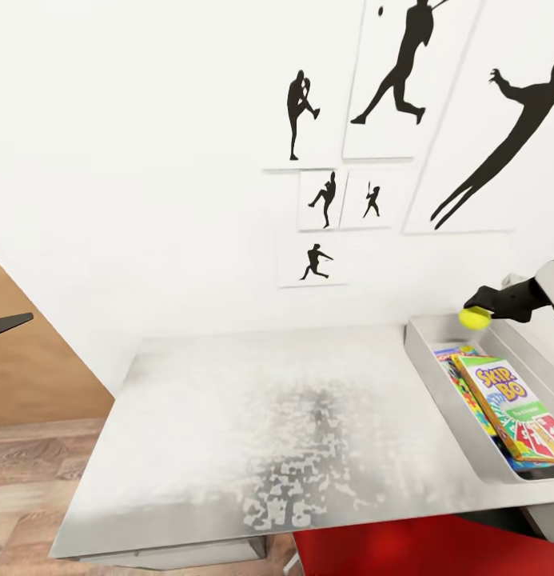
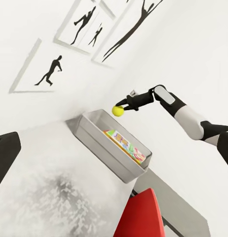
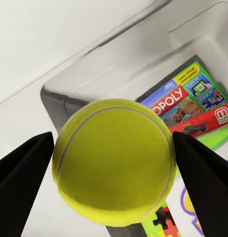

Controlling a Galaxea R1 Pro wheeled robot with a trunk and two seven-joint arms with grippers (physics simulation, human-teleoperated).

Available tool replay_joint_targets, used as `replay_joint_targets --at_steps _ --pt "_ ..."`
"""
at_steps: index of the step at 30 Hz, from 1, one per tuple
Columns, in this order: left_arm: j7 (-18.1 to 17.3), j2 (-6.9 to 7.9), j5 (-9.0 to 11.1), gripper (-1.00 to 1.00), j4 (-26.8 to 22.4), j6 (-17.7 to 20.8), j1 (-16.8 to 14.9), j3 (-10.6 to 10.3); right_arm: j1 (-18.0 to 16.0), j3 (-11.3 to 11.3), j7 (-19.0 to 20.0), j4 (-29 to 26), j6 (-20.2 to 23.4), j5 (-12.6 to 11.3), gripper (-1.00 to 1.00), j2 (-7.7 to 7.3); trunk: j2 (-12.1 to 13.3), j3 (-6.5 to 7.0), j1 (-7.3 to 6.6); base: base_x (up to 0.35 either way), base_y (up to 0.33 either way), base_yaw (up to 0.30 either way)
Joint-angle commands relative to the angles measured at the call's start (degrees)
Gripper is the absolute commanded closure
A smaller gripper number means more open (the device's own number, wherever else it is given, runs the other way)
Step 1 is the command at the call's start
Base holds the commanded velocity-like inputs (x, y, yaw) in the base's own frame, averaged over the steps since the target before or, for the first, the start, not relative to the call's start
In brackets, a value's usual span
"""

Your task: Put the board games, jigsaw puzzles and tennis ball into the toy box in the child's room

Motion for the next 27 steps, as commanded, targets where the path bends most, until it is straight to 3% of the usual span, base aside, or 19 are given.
replay_joint_targets --at_steps 1,27 --pt "-0.2 0.02 0.0 -1.00 0.0 0.6 0.0 0.0 0.0 0.4 -0.6 0.0 0.1 -0.6 1.00 0.00 -0.1 -0.19 0.03 0.000 0.000 0.000" --pt "-0.1 0.02 -0.1 -1.00 0.0 0.6 0.0 -0.1 0.0 0.2 -0.8 0.0 0.1 -0.6 1.00 0.31 -0.1 -2.52 0.03 0.000 0.000 0.000"
